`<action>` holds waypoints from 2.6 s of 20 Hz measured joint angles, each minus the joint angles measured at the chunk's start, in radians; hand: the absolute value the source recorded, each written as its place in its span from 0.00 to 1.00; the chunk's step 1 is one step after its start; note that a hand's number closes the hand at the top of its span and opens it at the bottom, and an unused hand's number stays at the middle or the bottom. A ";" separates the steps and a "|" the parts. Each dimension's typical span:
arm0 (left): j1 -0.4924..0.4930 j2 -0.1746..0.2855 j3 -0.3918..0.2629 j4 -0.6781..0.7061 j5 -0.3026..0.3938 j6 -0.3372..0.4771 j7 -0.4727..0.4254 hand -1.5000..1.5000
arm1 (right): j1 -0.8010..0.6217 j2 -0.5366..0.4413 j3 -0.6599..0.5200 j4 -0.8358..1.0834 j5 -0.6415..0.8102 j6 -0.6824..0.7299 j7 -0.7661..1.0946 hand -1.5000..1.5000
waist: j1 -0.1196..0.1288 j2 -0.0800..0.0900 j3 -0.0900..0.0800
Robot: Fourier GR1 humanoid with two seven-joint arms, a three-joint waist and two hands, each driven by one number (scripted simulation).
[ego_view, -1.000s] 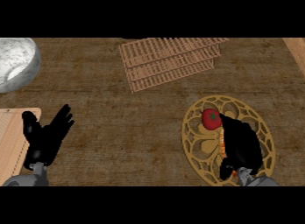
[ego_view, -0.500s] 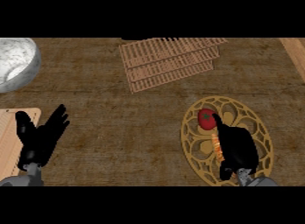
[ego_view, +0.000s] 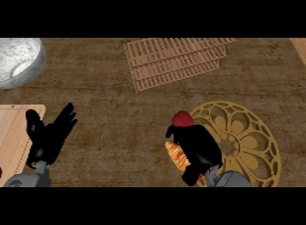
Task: Pick the croissant from the placemat and place it in the tiered shelf
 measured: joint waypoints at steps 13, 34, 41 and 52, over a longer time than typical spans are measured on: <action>0.003 -0.005 0.025 0.036 -0.005 0.000 -0.028 0.50 | -0.318 0.086 -0.066 -0.362 -0.286 0.022 0.304 1.00 | -0.030 -0.005 0.009; 0.003 -0.006 0.047 0.032 -0.013 -0.028 -0.032 0.50 | -1.064 -0.058 -0.636 0.114 -0.449 0.096 0.384 1.00 | -0.017 0.001 0.010; 0.007 -0.012 0.042 0.002 -0.019 -0.025 0.004 0.50 | -1.171 -0.132 -0.672 0.403 -0.447 0.078 0.208 1.00 | -0.013 0.004 0.009; -0.001 -0.028 0.043 0.024 -0.035 -0.031 -0.026 0.50 | -1.248 -0.171 -0.650 0.762 -0.365 -0.028 -0.061 1.00 | -0.008 0.006 0.010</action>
